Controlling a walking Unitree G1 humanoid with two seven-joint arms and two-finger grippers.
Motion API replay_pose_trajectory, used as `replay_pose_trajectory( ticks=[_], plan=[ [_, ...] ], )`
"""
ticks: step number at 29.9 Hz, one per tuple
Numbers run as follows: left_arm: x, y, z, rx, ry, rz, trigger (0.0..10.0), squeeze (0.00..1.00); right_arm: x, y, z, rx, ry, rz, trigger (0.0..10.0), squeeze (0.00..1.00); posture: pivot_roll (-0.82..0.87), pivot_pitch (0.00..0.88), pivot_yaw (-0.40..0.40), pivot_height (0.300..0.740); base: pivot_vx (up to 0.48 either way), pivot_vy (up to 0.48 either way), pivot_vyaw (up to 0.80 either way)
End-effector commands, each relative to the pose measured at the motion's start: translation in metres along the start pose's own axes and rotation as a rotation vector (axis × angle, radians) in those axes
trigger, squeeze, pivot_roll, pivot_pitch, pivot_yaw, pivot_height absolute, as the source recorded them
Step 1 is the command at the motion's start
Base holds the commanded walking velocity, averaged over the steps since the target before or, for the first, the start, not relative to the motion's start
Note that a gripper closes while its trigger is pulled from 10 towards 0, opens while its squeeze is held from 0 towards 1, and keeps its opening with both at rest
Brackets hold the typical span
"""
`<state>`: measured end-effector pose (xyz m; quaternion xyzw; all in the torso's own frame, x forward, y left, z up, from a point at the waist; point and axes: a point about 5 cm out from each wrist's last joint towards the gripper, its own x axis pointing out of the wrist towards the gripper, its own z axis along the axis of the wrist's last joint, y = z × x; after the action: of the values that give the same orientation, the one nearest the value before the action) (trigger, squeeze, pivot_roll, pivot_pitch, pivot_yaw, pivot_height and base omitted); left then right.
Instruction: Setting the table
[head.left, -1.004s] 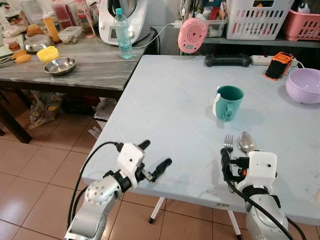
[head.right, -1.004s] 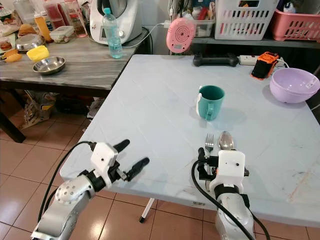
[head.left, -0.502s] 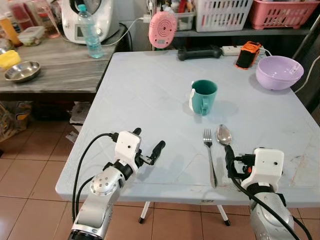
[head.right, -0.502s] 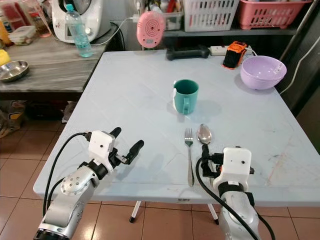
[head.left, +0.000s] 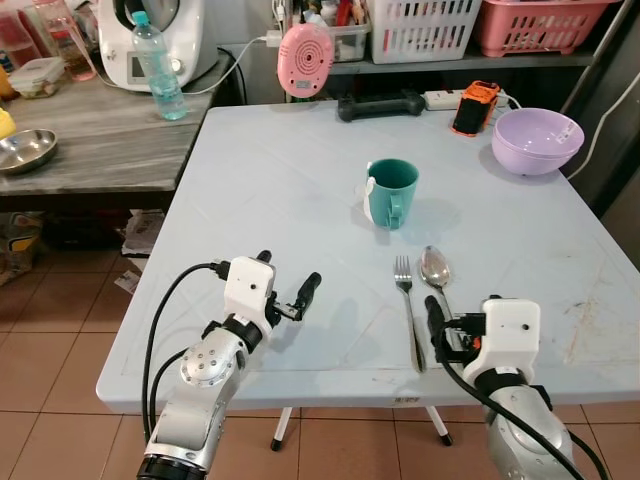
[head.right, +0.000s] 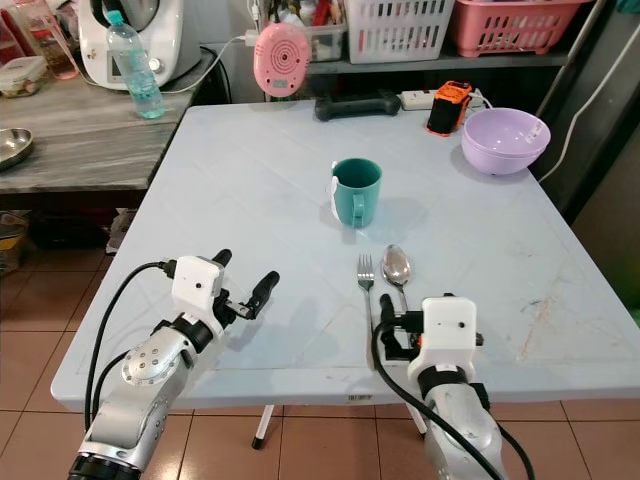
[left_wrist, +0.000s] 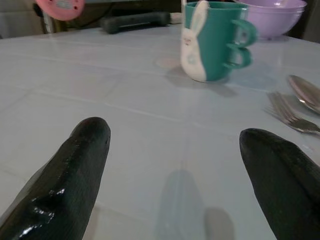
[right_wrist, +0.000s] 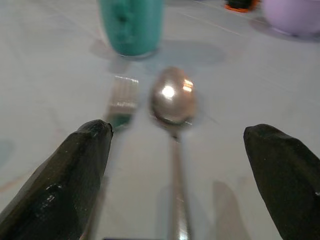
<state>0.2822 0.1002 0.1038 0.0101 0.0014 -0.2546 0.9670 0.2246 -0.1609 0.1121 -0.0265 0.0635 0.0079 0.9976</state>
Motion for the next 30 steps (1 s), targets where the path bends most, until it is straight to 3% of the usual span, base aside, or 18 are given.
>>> replay_pose_trajectory(
  ticks=[1,8,16,30],
  plan=[
    [-0.004,0.001,0.0,0.005,0.006,-0.022,10.0,0.0,0.0,0.003,0.001,0.009,0.002,0.016,10.0,0.0,-0.2,0.067,0.071,0.74,0.0,0.0,0.0],
    [-0.006,-0.001,0.0,0.02,0.019,-0.088,10.0,0.0,0.002,0.007,0.001,0.017,0.002,0.041,10.0,0.0,-0.2,0.065,0.075,0.74,0.0,0.0,0.0],
    [-0.015,-0.016,0.001,0.016,0.03,-0.3,10.0,0.0,0.004,0.019,-0.012,0.056,0.089,0.087,10.0,0.0,-0.19,0.061,0.08,0.74,0.0,0.0,0.0],
    [-0.017,-0.017,0.003,0.018,0.044,-0.339,10.0,0.0,0.016,0.034,-0.015,0.047,0.143,0.165,10.0,0.0,-0.18,0.068,0.082,0.74,0.0,0.0,0.0]
  ],
)
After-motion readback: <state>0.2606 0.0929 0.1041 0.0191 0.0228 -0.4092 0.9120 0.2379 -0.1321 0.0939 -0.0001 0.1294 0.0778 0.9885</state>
